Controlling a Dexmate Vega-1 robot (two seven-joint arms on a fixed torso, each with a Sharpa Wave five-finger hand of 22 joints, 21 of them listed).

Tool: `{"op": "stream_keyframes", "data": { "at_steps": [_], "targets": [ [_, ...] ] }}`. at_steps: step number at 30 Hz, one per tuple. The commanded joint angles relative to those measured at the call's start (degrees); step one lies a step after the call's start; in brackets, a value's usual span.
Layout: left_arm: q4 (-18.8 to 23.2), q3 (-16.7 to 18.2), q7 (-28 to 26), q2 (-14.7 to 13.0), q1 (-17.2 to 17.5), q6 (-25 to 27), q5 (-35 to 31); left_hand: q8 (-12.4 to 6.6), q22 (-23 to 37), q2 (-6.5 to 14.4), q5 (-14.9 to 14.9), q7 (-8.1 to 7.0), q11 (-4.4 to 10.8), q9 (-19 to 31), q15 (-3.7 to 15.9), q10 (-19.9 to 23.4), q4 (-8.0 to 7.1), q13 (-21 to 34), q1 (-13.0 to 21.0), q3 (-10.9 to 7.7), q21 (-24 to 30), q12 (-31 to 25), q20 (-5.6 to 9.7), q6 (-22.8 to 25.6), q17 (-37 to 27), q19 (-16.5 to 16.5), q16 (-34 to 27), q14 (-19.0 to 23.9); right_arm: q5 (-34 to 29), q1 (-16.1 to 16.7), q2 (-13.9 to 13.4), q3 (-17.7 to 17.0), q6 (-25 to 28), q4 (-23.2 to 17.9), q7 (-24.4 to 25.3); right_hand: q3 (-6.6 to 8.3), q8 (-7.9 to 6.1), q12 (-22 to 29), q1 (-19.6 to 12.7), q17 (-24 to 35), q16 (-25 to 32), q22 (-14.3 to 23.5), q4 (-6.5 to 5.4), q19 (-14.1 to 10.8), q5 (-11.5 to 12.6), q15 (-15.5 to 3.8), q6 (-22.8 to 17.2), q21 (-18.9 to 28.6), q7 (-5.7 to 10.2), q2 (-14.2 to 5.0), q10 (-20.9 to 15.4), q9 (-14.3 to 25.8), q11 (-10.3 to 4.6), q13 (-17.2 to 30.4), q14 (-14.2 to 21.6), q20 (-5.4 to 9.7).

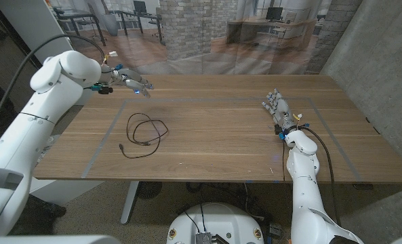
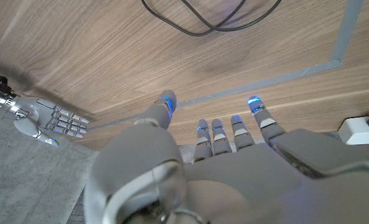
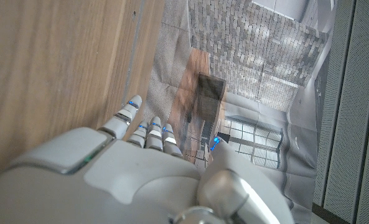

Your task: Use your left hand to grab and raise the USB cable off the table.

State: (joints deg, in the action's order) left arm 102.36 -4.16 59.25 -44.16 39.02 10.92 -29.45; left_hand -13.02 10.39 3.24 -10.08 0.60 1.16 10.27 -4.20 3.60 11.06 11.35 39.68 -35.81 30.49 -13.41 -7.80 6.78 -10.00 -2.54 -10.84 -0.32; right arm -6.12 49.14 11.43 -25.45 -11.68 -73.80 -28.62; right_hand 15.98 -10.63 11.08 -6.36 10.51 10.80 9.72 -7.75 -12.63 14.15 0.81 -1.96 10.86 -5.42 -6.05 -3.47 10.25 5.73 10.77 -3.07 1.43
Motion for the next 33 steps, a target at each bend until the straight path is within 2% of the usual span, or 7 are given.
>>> {"op": "stream_keyframes", "data": {
  "at_steps": [1,7,9,17,23,33],
  "targets": [
    [0.87,-1.97,2.52,-0.76,-1.37,0.48,-2.97,-0.26,0.09,-0.26,-0.10,0.03,0.66,0.24,0.16,1.19,-0.18,0.14,1.74,-0.31,-0.10,-0.39,0.01,0.81,-0.13,0.62,-0.70,1.07,0.45,-0.08,-0.27,-0.34,-0.27,0.36,-0.50,0.05,-0.36,0.24,0.65,0.22,0.14,0.16,0.46,-0.32,-0.05,0.48,-0.47,0.33,-0.13,-0.17,0.02,0.26,0.31,0.30,-0.09,-0.31],
    [1.33,-3.82,4.52,-1.34,-2.51,0.32,-5.35,-0.11,0.11,-0.74,-0.07,-0.06,1.51,0.25,0.42,1.85,-0.19,0.18,3.01,-0.14,-0.31,-0.56,-0.09,0.82,-0.15,0.71,-0.78,1.65,0.56,-0.10,-0.34,-0.40,-0.17,0.40,-0.75,0.04,-0.34,0.25,0.68,0.22,0.15,0.16,0.45,-0.32,-0.05,0.48,-0.44,0.33,-0.11,-0.16,0.01,0.26,0.29,0.30,-0.07,-0.34],
    [1.30,-4.33,5.04,-1.42,-2.83,0.21,-6.12,-0.03,0.12,-1.10,-0.08,-0.03,1.58,0.26,0.58,1.99,-0.20,0.20,3.53,0.03,-0.38,-0.57,-0.15,0.76,-0.16,0.81,-0.82,1.91,0.55,-0.04,-0.30,-0.42,-0.16,0.35,-0.74,0.03,-0.47,0.24,0.72,0.23,0.15,0.16,0.45,-0.32,-0.06,0.47,-0.79,0.33,0.70,-0.15,0.02,0.26,0.31,0.30,-0.08,-0.33],
    [2.02,-5.43,4.98,-1.61,-3.08,-0.67,-9.89,-0.34,0.20,-2.85,-0.12,-0.57,3.19,0.37,2.45,3.88,-0.48,0.44,6.68,1.12,-0.78,-1.11,0.33,2.41,-0.32,1.47,-1.40,4.41,0.46,0.04,-0.26,-0.41,-0.14,0.17,-0.70,0.01,-0.49,0.26,0.78,0.23,0.16,0.16,0.44,-0.34,-0.05,0.49,-0.93,0.34,0.92,-0.13,-0.02,0.26,0.29,0.30,-0.04,-0.35],
    [2.79,-6.86,5.16,-1.65,-3.46,-1.51,-13.81,-0.31,0.28,-3.17,-0.04,-0.71,3.33,0.44,3.65,5.22,-0.73,0.72,8.14,1.79,-0.92,-1.62,0.53,2.94,-0.53,1.85,-1.91,6.16,0.32,-0.20,-0.20,-0.29,-0.18,0.45,-0.51,0.00,-0.47,0.28,0.82,0.23,0.17,0.16,0.43,-0.35,-0.05,0.40,-0.95,0.34,0.99,-0.13,-0.08,0.26,0.29,0.30,-0.01,-0.38],
    [2.67,-7.99,5.72,-1.23,-3.90,-3.14,-18.32,-0.24,0.33,-4.32,-0.07,-1.06,3.55,0.49,4.36,5.91,-1.01,1.01,8.64,3.13,-1.15,-1.88,0.72,3.26,-0.74,2.00,-2.07,6.91,-0.02,-0.78,-0.29,0.00,-0.17,1.31,-0.19,-0.01,-0.46,0.30,0.88,0.24,0.18,0.16,0.41,-0.35,-0.06,0.46,-0.99,0.34,1.02,-0.13,-0.13,0.27,0.37,0.30,0.01,-0.36]
  ]
}}
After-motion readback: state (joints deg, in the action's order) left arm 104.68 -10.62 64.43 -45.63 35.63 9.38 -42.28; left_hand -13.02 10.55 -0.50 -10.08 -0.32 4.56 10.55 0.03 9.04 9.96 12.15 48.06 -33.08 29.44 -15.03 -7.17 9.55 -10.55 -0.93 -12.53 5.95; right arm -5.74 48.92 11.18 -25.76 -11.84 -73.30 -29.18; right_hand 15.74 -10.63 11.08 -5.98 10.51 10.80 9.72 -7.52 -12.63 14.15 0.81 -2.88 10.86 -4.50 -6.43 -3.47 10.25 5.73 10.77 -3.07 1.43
